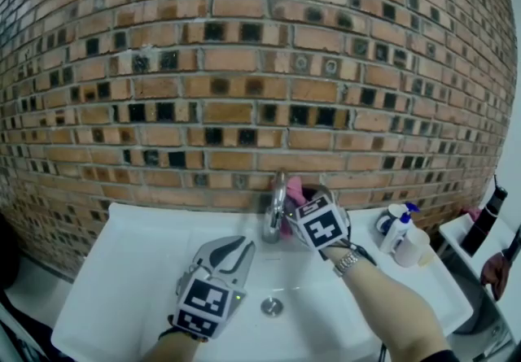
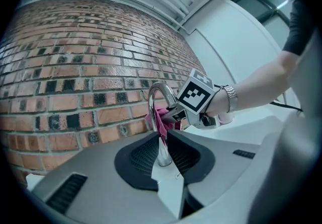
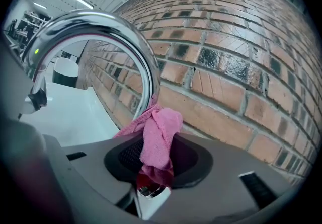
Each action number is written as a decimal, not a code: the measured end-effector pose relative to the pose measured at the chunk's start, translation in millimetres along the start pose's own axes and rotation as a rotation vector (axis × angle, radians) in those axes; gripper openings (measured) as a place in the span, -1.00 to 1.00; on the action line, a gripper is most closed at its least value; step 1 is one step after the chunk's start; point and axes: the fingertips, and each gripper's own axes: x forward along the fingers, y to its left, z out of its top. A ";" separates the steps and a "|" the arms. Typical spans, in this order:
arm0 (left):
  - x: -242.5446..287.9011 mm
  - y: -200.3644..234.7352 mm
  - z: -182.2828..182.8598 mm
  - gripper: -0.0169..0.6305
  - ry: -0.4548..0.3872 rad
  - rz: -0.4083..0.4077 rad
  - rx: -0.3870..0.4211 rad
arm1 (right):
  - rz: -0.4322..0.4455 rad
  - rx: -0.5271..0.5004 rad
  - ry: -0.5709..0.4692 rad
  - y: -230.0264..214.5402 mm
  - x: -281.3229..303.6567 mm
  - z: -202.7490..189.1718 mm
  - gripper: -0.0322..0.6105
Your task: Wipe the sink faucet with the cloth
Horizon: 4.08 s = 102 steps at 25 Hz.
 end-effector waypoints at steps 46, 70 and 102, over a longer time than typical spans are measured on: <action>0.7 -2.7 -3.9 -0.77 0.009 -0.003 0.013 | 0.071 0.061 -0.046 55.8 -20.9 -13.7 -0.54; 2.0 -0.7 -6.5 -0.77 0.014 -0.008 0.022 | 0.161 0.093 -0.150 49.4 -25.3 5.6 -0.52; 2.0 1.3 -7.0 -0.77 0.018 0.002 0.011 | 0.207 0.035 -0.377 32.6 -56.1 54.9 -0.51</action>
